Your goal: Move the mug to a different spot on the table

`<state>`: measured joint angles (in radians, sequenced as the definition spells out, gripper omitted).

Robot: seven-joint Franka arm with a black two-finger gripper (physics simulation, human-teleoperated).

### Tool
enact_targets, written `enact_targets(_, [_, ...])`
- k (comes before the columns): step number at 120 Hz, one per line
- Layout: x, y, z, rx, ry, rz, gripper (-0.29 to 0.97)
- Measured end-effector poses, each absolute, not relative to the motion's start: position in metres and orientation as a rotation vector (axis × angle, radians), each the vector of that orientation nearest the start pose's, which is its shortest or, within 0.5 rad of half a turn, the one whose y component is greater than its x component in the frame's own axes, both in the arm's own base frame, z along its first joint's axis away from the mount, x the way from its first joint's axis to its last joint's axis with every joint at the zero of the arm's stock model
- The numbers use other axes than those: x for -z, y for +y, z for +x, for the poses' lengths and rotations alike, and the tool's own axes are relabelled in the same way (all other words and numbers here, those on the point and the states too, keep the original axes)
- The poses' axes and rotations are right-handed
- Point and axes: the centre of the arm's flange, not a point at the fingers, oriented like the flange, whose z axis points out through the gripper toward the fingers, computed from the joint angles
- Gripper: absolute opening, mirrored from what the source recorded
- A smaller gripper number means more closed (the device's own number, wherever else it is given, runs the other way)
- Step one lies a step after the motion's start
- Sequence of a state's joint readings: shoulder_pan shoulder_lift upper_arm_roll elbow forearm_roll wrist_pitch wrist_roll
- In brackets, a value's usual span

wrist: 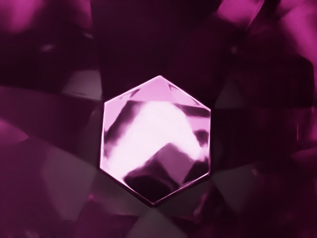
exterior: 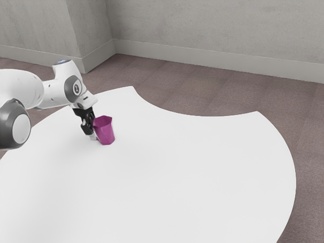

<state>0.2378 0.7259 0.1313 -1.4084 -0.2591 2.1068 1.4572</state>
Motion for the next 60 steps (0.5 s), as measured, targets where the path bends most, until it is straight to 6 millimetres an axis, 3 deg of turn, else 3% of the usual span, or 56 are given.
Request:
enact_targets(16, [-0.283,0.230,0.690,0.197,1.543,-2.840,0.26])
enact_targets(23, [-0.293,0.230,0.691,0.274,1.537,-2.854,0.16])
enact_targets(35, [-0.304,0.224,0.694,0.412,1.556,-2.875,0.11])
enact_targets(60, [-0.313,0.191,0.679,0.526,1.696,-2.894,0.02])
